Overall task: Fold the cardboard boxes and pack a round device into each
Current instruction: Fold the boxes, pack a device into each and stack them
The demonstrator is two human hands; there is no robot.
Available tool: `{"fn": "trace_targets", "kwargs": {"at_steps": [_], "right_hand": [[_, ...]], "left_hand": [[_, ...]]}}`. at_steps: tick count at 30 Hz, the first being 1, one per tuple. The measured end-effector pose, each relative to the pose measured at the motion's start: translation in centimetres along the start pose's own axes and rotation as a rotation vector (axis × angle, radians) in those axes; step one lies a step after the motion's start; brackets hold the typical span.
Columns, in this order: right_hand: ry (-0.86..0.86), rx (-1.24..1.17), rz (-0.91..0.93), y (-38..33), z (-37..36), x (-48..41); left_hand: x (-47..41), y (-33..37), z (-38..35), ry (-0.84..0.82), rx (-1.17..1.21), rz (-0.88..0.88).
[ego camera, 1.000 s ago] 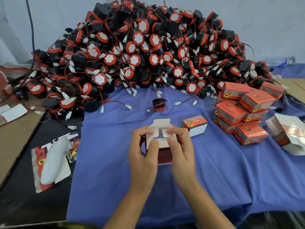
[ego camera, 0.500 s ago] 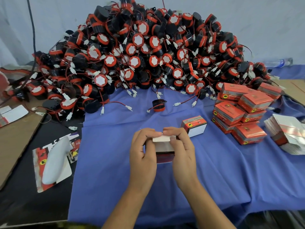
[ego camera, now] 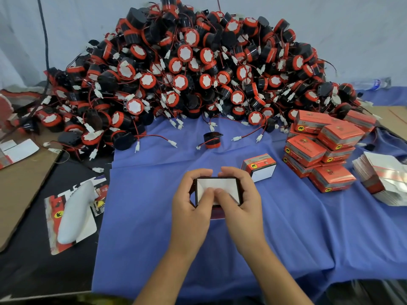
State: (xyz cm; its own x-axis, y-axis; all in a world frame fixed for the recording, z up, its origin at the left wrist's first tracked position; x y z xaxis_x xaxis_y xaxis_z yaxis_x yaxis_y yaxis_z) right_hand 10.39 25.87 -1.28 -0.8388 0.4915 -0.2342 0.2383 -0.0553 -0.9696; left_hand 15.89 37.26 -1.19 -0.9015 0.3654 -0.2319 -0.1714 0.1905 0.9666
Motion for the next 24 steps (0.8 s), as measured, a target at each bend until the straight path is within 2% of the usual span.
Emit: {"fn": "trace_targets", "kwargs": {"at_steps": [5,12,15,20,24], "right_hand": [[0.021,0.017,-0.054,0.2,-0.2,-0.1],[0.021,-0.040,-0.054,-0.2,0.1,-0.1],[0.073,-0.081,-0.049,-0.1,0.5,-0.3],[0.175,-0.098,0.048,-0.6,1.0,-0.1],[0.175,-0.076,0.038,-1.0,1.0,0.0]], "left_hand": [[0.3,-0.3,-0.2,0.033,0.031,0.014],[0.2,0.2,-0.3,-0.006,0.024,-0.026],[-0.1,0.0,-0.7,-0.077,-0.010,0.060],[-0.4,-1.0,-0.6,-0.279,-0.100,0.309],[-0.3,-0.9,0.1,-0.423,0.025,0.403]]}}
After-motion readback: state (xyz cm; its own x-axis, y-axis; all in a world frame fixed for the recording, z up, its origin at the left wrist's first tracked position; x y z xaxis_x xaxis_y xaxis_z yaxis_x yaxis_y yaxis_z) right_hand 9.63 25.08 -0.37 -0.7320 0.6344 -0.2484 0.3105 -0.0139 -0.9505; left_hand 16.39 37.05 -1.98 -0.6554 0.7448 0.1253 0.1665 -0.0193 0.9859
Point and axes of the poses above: each hand's wrist, its own x-axis away from the middle knuckle, its own z-axis out of the back of the hand, y = z × x, the point moved 6 cm from there along -x, towards the middle knuckle, and after that the axes turned 7 degrees about -y, right-handed, at the moved point
